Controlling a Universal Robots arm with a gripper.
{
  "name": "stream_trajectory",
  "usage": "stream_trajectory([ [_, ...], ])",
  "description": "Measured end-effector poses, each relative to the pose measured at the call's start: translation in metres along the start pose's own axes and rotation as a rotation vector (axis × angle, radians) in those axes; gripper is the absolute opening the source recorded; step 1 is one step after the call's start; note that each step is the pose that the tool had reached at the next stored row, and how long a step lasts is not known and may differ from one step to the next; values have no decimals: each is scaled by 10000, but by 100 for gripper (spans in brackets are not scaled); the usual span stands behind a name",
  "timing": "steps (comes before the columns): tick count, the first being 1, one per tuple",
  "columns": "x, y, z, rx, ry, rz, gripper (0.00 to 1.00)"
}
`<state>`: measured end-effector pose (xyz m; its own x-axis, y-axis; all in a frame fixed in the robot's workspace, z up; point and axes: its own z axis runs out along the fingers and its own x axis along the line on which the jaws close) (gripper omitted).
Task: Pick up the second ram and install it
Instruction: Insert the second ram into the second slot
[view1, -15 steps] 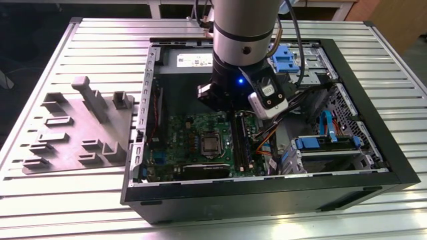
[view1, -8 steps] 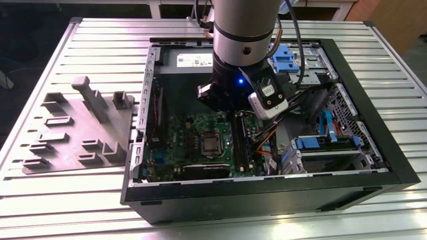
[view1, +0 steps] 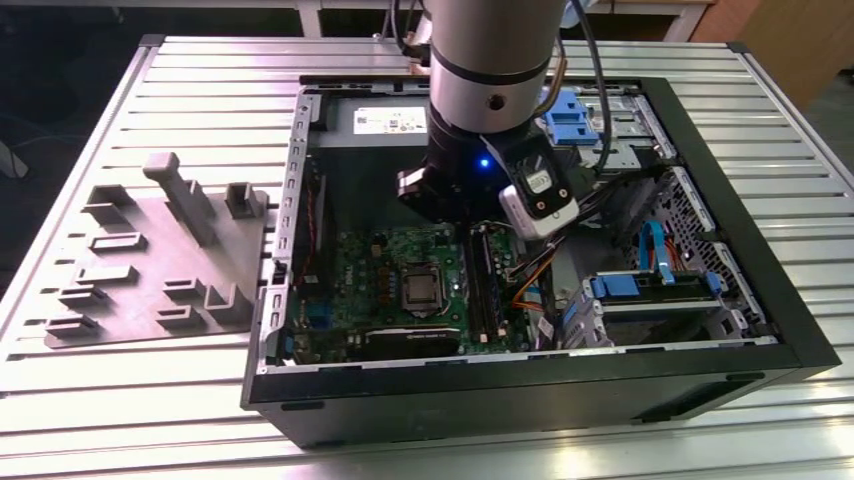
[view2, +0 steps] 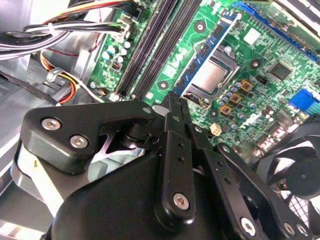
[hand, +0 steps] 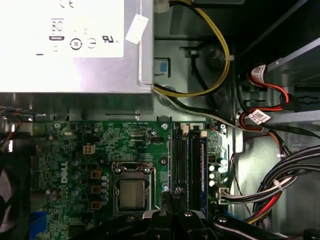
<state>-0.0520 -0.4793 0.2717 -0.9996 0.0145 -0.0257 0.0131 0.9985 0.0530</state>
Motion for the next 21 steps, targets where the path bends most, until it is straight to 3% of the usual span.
stream_trajectory([
  [13,-122,-5,100,-31,-8,172,11],
  [21,-125,-9,105,-33,-10,178,11],
])
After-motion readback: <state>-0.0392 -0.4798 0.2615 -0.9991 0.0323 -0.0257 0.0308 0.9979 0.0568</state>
